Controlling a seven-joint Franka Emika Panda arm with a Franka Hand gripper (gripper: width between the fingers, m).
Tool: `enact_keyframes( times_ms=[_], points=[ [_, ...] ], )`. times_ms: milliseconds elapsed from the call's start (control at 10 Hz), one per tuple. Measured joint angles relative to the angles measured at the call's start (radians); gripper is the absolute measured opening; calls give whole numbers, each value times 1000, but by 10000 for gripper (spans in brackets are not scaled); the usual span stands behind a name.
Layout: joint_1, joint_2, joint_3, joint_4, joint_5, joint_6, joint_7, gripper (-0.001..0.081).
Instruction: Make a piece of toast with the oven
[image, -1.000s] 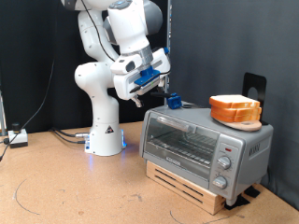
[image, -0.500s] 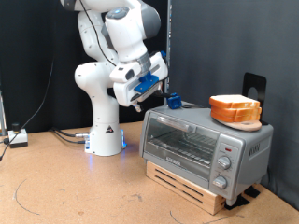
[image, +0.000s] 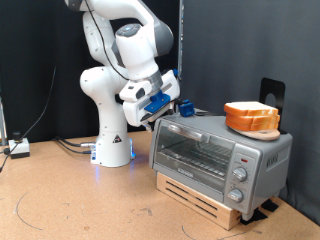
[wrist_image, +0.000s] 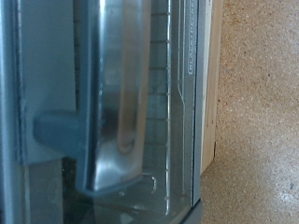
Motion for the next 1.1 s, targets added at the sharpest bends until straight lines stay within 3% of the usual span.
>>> enact_keyframes(
  times_ms=[300, 600, 1100],
  points=[
    [36, 50, 1, -1, 21, 68, -1, 807],
    [34, 94, -5, -2, 18, 83, -1, 807],
    [-69, 142, -41, 12, -52, 125, -1, 807]
  ],
)
